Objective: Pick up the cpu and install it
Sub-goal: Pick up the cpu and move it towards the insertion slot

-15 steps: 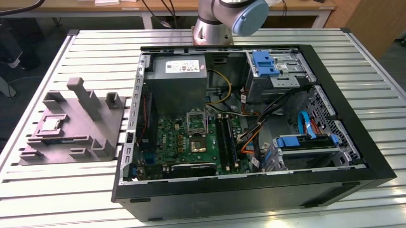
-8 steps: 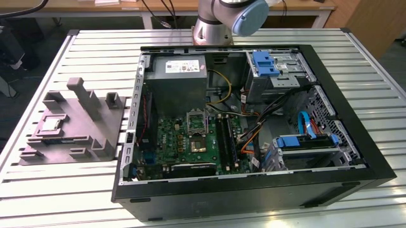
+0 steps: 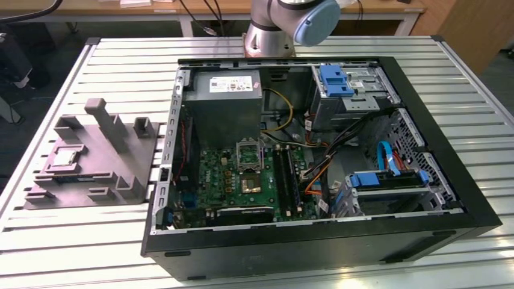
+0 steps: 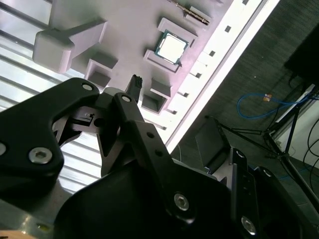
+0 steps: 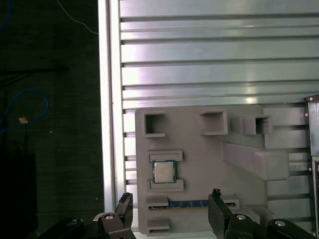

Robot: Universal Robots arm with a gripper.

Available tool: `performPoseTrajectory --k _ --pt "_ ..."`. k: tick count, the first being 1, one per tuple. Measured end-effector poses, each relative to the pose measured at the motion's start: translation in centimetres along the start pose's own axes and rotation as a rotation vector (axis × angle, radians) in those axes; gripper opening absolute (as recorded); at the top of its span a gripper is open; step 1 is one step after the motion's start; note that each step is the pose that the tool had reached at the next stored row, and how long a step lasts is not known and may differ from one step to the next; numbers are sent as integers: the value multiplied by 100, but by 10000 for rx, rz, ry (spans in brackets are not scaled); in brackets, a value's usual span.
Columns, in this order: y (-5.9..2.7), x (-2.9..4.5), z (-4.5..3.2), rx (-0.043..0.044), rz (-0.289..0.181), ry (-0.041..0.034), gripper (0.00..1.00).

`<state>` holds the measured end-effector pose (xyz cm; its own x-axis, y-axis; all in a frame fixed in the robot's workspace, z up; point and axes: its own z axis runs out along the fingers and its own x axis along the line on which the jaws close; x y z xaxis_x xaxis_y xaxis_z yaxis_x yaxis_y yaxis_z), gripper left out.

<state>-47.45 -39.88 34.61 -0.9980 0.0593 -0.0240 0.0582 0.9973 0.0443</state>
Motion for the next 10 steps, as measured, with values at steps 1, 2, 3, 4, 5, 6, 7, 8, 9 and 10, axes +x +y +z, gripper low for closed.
performPoseTrajectory --k 1,2,3,4,5,6,7,8,9,10 --pt "0 -4 2 0 1 -1 71" --pt "0 -6 6 -1 5 -3 71" --pt "0 -5 10 0 19 -2 71" --pt "0 -6 14 1 52 -3 71" --pt "0 -6 17 2 94 -5 71" --pt "-1 -6 24 3 133 -7 71" --pt "-1 -5 33 4 159 -8 71" --pt "-2 -5 47 4 168 -9 71" --pt "-2 -5 60 4 169 -9 71" --pt "-3 -4 75 4 170 -10 71"
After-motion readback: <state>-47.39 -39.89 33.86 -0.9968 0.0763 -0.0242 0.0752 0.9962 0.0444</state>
